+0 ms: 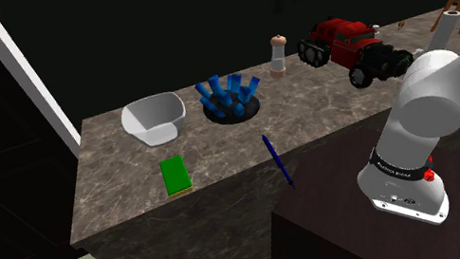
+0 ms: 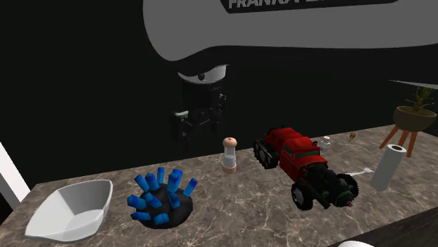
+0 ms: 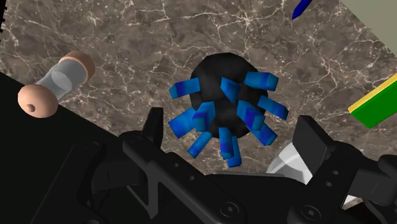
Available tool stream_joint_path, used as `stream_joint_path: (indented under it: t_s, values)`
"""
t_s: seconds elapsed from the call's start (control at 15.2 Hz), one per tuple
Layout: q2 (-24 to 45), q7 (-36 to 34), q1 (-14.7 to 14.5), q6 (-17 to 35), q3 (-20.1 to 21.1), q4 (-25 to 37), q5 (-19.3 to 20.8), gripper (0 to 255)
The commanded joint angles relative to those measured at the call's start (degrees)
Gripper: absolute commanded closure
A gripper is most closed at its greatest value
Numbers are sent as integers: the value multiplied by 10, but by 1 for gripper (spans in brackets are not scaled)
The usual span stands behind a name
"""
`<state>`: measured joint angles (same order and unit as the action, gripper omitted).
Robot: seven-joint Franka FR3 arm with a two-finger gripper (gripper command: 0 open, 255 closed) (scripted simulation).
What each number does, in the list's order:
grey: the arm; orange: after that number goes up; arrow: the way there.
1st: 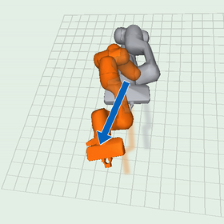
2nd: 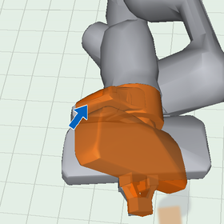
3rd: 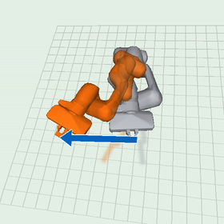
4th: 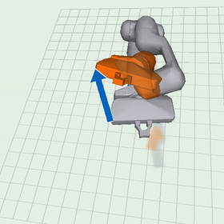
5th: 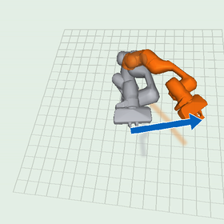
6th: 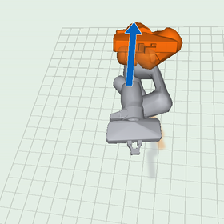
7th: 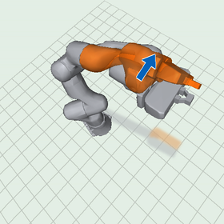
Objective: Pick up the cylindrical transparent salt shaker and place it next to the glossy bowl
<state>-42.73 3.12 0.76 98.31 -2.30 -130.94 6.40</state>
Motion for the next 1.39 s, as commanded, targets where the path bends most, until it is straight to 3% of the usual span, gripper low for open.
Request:
stream_joint_path:
  t_s: [0.0,0.73,1.32]
  values:
    - [0,0,0,0,0,0,0,0]
    - [159,109,23,112,-109,35,31,0]
    - [330,212,35,180,-188,125,2,0]
